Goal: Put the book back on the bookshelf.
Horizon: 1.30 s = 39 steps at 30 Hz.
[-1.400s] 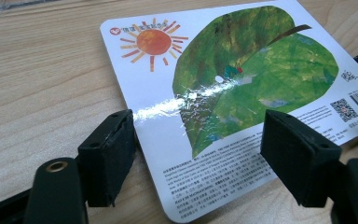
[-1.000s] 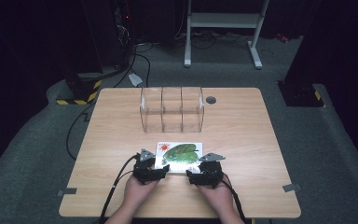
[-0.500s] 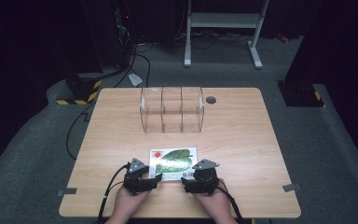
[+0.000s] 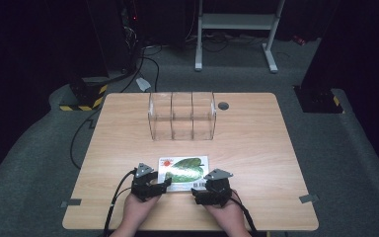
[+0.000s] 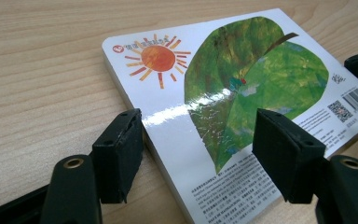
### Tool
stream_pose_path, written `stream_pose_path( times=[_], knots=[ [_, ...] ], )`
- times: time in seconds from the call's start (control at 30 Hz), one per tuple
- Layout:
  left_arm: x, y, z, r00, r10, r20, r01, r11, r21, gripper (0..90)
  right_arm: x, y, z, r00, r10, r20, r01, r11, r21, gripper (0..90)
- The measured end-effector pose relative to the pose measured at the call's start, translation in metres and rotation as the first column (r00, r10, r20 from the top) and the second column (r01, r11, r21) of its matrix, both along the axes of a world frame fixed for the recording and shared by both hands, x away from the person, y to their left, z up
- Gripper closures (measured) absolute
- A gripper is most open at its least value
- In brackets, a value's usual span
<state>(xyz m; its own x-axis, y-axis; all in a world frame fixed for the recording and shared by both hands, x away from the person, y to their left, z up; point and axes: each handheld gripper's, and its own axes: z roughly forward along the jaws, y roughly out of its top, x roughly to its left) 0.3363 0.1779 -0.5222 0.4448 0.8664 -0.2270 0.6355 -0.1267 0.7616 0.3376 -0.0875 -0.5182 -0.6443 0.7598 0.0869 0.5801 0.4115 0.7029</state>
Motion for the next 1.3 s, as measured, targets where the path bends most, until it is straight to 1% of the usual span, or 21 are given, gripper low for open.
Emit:
stream_pose_path(
  times=[0.1,0.13,0.17,0.2,0.27,0.33,0.4,0.43,0.5,0.6,0.73,0.8,0.87,0.97,1.0,1.03,1.1,1.23,1.27,1.3],
  knots=[
    [-0.002,-0.001,0.003,0.9996,0.011,0.027,-0.011,0.9999,-0.011,34.0,-0.002,0.002,-0.001,1.0000,-0.005,0.007,0.005,1.000,-0.011,13.5],
    [-0.003,0.000,0.005,0.9994,0.009,0.035,-0.008,0.9999,-0.009,34.3,-0.003,0.004,-0.001,0.9998,-0.018,-0.001,0.018,1.000,-0.009,12.9],
    [-0.004,0.000,0.007,0.9990,0.005,0.044,-0.005,0.9999,-0.010,34.6,-0.003,0.004,-0.001,0.9998,-0.006,0.017,0.006,1.000,-0.022,11.7],
    [-0.005,0.000,0.008,0.9984,0.010,0.056,-0.009,0.9999,-0.014,34.6,-0.003,0.004,-0.001,0.9998,-0.006,0.017,0.006,1.000,-0.022,11.7],
    [-0.006,-0.001,0.011,0.9971,0.006,0.076,-0.005,1.0000,-0.006,34.6,-0.003,0.006,-0.002,0.9998,-0.011,0.014,0.012,1.000,-0.021,10.6],
    [-0.008,-0.002,0.014,0.9955,0.006,0.094,-0.005,1.0000,-0.002,34.6,-0.003,0.006,-0.002,0.9996,-0.004,0.026,0.005,0.999,-0.033,10.2],
    [-0.009,-0.002,0.017,0.9938,0.005,0.111,-0.004,0.9999,-0.011,34.6,-0.004,0.007,-0.002,0.9998,-0.016,0.015,0.016,0.999,-0.031,9.9],
    [-0.010,-0.002,0.019,0.9926,0.003,0.122,-0.002,1.0000,-0.009,34.6,-0.004,0.008,-0.003,0.9997,-0.016,0.017,0.016,0.999,-0.032,9.8],
    [-0.012,-0.003,0.022,0.9910,0.002,0.134,0.000,0.9999,-0.017,34.6,-0.004,0.008,-0.003,0.9996,-0.013,0.026,0.014,0.999,-0.039,9.7],
    [-0.014,-0.003,0.026,0.9875,-0.006,0.157,0.008,0.9998,-0.016,34.8,-0.005,0.009,-0.003,0.9994,-0.018,0.029,0.019,0.999,-0.047,9.8],
    [-0.015,-0.002,0.029,0.9859,-0.011,0.167,0.016,0.9994,-0.029,35.1,-0.005,0.009,-0.003,0.9992,-0.020,0.035,0.022,0.998,-0.051,10.9],
    [-0.015,-0.002,0.030,0.9866,-0.014,0.163,0.019,0.9993,-0.032,35.1,-0.005,0.008,-0.004,0.9989,-0.028,0.039,0.030,0.998,-0.052,12.7],
    [-0.014,-0.001,0.029,0.9874,-0.014,0.157,0.020,0.9993,-0.033,35.0,-0.005,0.009,-0.004,0.9986,-0.046,0.025,0.047,0.998,-0.050,14.3],
    [-0.012,0.000,0.027,0.9893,-0.019,0.144,0.024,0.9992,-0.032,34.9,-0.005,0.008,-0.004,0.9985,-0.045,0.030,0.047,0.998,-0.043,15.8],
    [-0.011,0.001,0.026,0.9908,-0.019,0.134,0.024,0.9992,-0.032,34.7,-0.004,0.006,-0.004,0.9986,-0.043,0.032,0.044,0.998,-0.036,16.7],
    [-0.009,0.002,0.024,0.9922,-0.017,0.124,0.022,0.9990,-0.039,34.6,-0.004,0.006,-0.003,0.9986,-0.048,0.024,0.048,0.998,-0.029,17.5],
    [-0.006,0.004,0.020,0.9946,-0.015,0.102,0.020,0.9984,-0.053,33.7,-0.004,0.005,-0.003,0.9987,-0.047,0.020,0.047,0.999,-0.025,18.3],
    [-0.002,0.005,0.016,0.9975,-0.012,0.069,0.016,0.9978,-0.063,31.2,-0.003,0.005,-0.004,0.9986,-0.050,0.019,0.050,0.998,-0.023,19.2],
    [-0.001,0.006,0.015,0.9984,-0.019,0.054,0.023,0.9972,-0.071,30.9,-0.003,0.005,-0.004,0.9986,-0.049,0.018,0.050,0.999,-0.023,19.4],
    [0.001,0.007,0.015,0.9992,-0.021,0.035,0.024,0.9955,-0.092,30.7,-0.004,0.005,-0.004,0.9985,-0.052,0.013,0.053,0.998,-0.021,20.5]
  ],
)
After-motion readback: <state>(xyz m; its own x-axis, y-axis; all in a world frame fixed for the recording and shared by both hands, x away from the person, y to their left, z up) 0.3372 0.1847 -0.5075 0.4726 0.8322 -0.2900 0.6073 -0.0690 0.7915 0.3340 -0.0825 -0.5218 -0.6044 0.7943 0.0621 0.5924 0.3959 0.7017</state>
